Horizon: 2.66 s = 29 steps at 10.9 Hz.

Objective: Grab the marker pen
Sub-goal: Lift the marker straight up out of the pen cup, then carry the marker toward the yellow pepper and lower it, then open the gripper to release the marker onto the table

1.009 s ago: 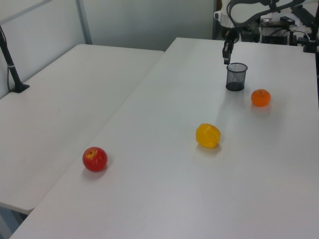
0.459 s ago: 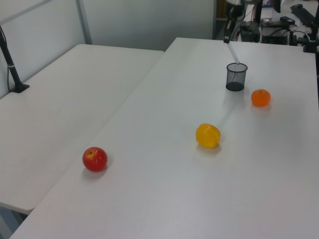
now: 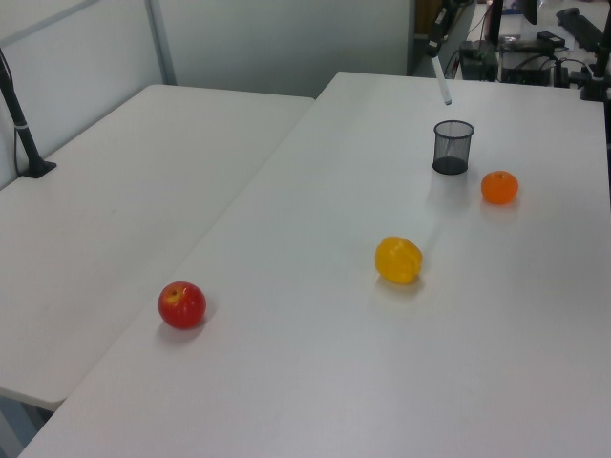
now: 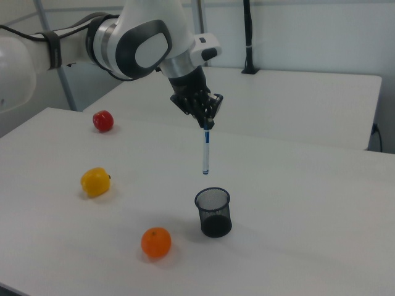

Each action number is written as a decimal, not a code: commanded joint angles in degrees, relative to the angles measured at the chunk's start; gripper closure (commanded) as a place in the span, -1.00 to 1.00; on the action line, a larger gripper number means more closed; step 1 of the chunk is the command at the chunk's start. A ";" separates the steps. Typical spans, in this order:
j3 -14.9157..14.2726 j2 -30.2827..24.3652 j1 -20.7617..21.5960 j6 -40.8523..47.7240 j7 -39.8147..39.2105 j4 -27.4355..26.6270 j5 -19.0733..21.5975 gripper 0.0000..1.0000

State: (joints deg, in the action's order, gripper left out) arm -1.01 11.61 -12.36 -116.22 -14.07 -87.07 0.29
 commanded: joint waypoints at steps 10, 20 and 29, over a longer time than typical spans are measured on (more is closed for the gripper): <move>0.75 -0.01 20.79 13.56 18.20 -6.43 -0.03 0.90; 0.84 8.17 23.61 9.61 17.67 -8.73 -2.13 0.82; 0.84 8.26 23.35 9.69 17.49 -8.20 -3.10 -1.00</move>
State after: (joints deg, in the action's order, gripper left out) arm 0.27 20.27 10.53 -105.61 3.46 -95.23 -1.88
